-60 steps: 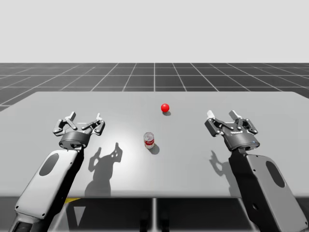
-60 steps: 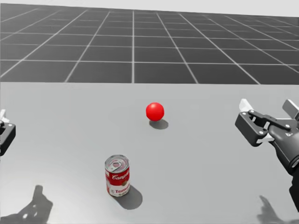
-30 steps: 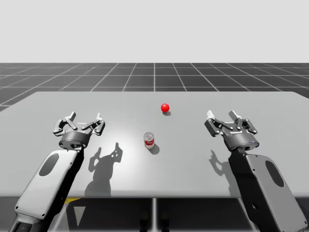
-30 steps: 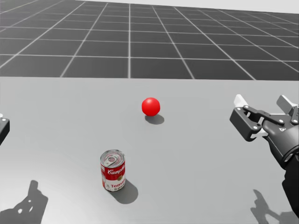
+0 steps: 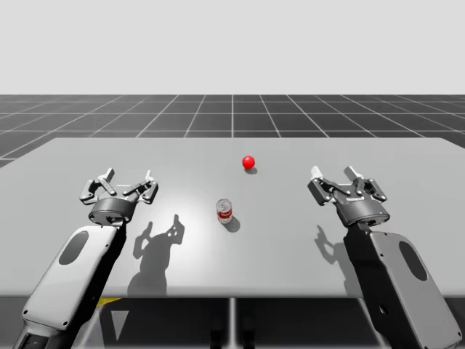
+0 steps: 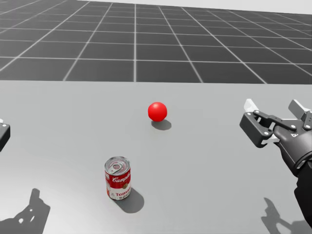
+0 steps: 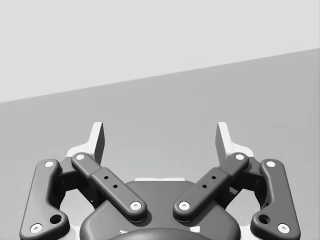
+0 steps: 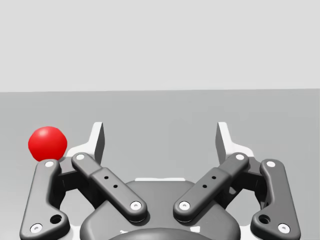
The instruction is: Watch the red light. When it turns green, pick up the object.
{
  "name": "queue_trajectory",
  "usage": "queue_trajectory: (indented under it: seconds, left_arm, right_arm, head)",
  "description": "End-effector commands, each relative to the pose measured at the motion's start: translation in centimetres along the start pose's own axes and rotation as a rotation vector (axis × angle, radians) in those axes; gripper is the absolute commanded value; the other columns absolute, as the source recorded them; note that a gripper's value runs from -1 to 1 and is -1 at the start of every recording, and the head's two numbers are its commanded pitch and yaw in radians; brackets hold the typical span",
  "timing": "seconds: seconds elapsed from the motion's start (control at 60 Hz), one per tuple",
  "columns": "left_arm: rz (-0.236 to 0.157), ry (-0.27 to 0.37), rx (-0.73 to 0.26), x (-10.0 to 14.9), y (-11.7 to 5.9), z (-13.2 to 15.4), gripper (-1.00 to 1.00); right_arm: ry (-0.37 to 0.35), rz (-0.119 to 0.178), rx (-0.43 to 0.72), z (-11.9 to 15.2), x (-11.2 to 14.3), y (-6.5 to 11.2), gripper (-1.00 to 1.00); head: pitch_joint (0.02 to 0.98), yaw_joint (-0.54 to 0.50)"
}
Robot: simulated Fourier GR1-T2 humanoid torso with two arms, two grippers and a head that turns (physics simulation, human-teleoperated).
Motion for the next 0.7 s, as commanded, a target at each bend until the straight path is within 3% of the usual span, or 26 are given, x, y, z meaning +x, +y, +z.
queue_trajectory:
  seconds: [0.017,0.367,0.7]
  left_arm:
    - [0.0,0.0,0.0,-0.01,-0.01,-0.02,-1.0]
    - [-0.001,0.002,-0.001,-0.04,-0.02,-0.03,-1.0]
    - [0.0,0.001,-0.016,0.01,-0.12,-0.01,-1.0]
  right_arm:
    - [0.001,0.001,0.0,-0.02,-0.01,-0.01,-1.0]
    - [0.003,0.0,-0.003,-0.05,-0.08,-0.03,-1.0]
    - [0.008,0.004,0.003,-0.1,-0.19,0.05,-1.0]
  head:
    - [0.593,-0.09]
    - [0.603,-0.09]
    - [0.764,0.02]
